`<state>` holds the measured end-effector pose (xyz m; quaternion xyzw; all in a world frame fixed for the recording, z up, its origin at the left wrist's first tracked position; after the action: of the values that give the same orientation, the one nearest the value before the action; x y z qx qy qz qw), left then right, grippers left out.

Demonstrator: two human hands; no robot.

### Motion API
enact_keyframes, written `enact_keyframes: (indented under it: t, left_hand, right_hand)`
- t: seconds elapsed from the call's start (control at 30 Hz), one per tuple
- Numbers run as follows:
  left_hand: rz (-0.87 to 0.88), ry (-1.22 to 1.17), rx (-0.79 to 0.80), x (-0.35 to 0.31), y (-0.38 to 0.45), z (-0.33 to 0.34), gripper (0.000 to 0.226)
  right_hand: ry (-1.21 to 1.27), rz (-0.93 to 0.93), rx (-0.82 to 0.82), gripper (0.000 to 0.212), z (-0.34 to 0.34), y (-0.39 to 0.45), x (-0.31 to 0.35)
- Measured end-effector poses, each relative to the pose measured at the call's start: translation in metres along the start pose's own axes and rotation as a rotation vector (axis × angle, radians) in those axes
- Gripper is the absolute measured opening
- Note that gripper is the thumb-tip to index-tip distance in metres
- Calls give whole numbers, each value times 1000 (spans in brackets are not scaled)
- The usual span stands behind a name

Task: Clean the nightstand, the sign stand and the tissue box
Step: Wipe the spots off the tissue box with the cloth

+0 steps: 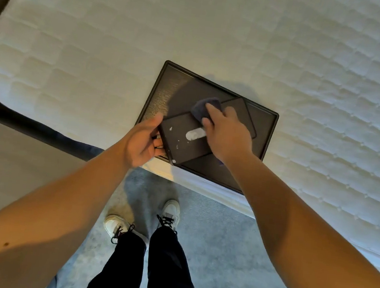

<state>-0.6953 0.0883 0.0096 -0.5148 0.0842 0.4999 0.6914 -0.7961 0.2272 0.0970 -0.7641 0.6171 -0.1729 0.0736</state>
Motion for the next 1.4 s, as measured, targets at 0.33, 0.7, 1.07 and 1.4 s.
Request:
enact_keyframes:
  t: [0.33,0.7,1.07,1.4]
  left_hand:
    - [27,13,-32,4,2,-9,39]
    - [13,50,-34,6,-3,-7,45]
    - [40,68,-77,9,5,-13,36]
    - [7,89,-108,12,7,-6,41]
  right_hand:
    - [-31,-321,0,44,40,-56,57]
    - [-2,-418,-31,40,32,-87,23]
    - [-7,-374,-47,37,51,-102,22]
    - [49,-270,-114,39,32,-90,-16]
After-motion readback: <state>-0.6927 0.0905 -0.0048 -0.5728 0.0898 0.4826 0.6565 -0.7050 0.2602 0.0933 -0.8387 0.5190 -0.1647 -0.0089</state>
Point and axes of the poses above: each hand's wrist, its own y-axis towards the middle knuckle, its own z-axis out of the palm, x = y × z, the point moved 9 cm from there along y, towards the middle knuckle, and after that the axes turned 10 degrees about z, right-handed, at the moved point
